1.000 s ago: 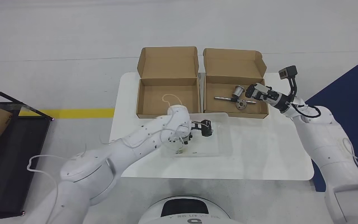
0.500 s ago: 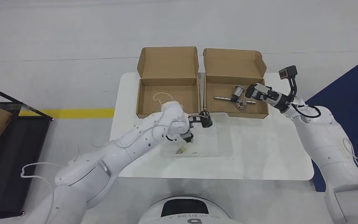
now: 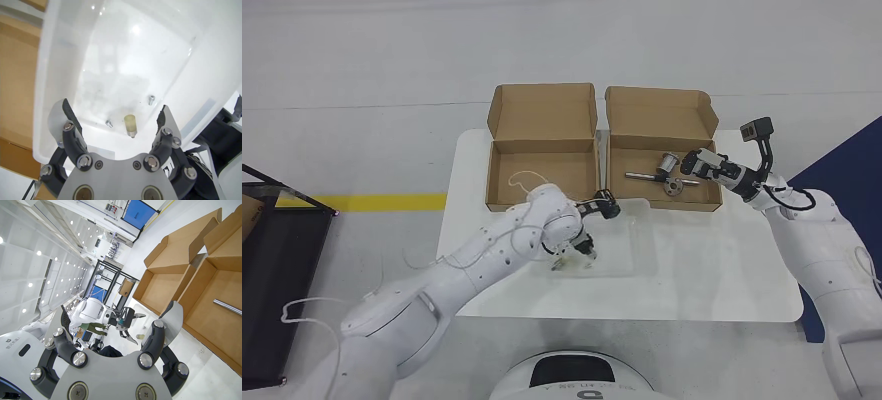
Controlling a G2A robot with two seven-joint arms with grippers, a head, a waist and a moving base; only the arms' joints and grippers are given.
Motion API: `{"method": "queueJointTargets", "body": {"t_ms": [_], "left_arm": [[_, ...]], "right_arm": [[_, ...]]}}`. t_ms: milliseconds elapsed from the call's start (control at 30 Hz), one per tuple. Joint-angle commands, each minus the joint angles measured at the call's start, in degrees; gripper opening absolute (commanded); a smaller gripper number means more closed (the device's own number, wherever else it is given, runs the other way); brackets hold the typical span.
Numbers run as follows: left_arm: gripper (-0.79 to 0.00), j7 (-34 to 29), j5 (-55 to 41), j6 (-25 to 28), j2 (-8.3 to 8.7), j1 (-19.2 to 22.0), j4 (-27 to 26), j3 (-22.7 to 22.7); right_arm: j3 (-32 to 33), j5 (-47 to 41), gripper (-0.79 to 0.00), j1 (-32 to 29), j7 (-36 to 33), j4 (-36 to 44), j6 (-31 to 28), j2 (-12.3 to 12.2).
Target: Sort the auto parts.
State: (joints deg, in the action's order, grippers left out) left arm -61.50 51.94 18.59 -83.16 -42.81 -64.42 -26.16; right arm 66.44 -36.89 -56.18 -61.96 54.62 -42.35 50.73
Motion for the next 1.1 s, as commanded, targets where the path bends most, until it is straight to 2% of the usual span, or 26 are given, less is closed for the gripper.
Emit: {"method": "queueJointTargets", "body": {"t_ms": [0,67,200,333,467,667,767,800,933,1067], "left_arm": [[-0.132,-2.6,-1.2,1.8,0.50,-0.8,-1.1,-0.5],[-0.296,-5.2,-1.4,2.2,1.00,-1.7,-2.4,-0.7],[-0.431,-7.9,-1.0,0.8,2.30,-3.6,-4.5,-2.5],[-0.440,-9.8,-0.6,0.5,3.45,-5.1,-6.2,-4.0],[-0.425,-11.1,-0.4,0.8,3.81,-5.6,-6.6,-4.4],[-0.406,-13.9,-0.7,0.4,3.12,-4.9,-5.0,-3.0],[-0.357,-14.7,-1.0,-0.7,2.73,-4.5,-3.9,-2.6],[-0.317,-14.8,-1.1,-0.8,2.62,-4.4,-3.6,-2.5],[-0.308,-14.3,-1.4,-0.7,2.15,-3.8,-2.2,-2.2],[-0.332,-13.9,-2.0,0.0,1.46,-3.0,-0.2,-1.5]], "right_arm": [[0.0,0.0,0.000,0.0,0.0,0.0,0.0,0.0],[0.0,0.0,0.000,0.0,0.0,0.0,0.0,0.0],[0.0,0.0,0.000,0.0,0.0,0.0,0.0,0.0],[0.0,0.0,0.000,0.0,0.0,0.0,0.0,0.0],[0.0,0.0,0.000,0.0,0.0,0.0,0.0,0.0],[0.0,0.0,0.000,0.0,0.0,0.0,0.0,0.0],[0.0,0.0,0.000,0.0,0.0,0.0,0.0,0.0],[0.0,0.0,0.000,0.0,0.0,0.0,0.0,0.0],[0.0,0.0,0.000,0.0,0.0,0.0,0.0,0.0],[0.0,0.0,0.000,0.0,0.0,0.0,0.0,0.0]]}}
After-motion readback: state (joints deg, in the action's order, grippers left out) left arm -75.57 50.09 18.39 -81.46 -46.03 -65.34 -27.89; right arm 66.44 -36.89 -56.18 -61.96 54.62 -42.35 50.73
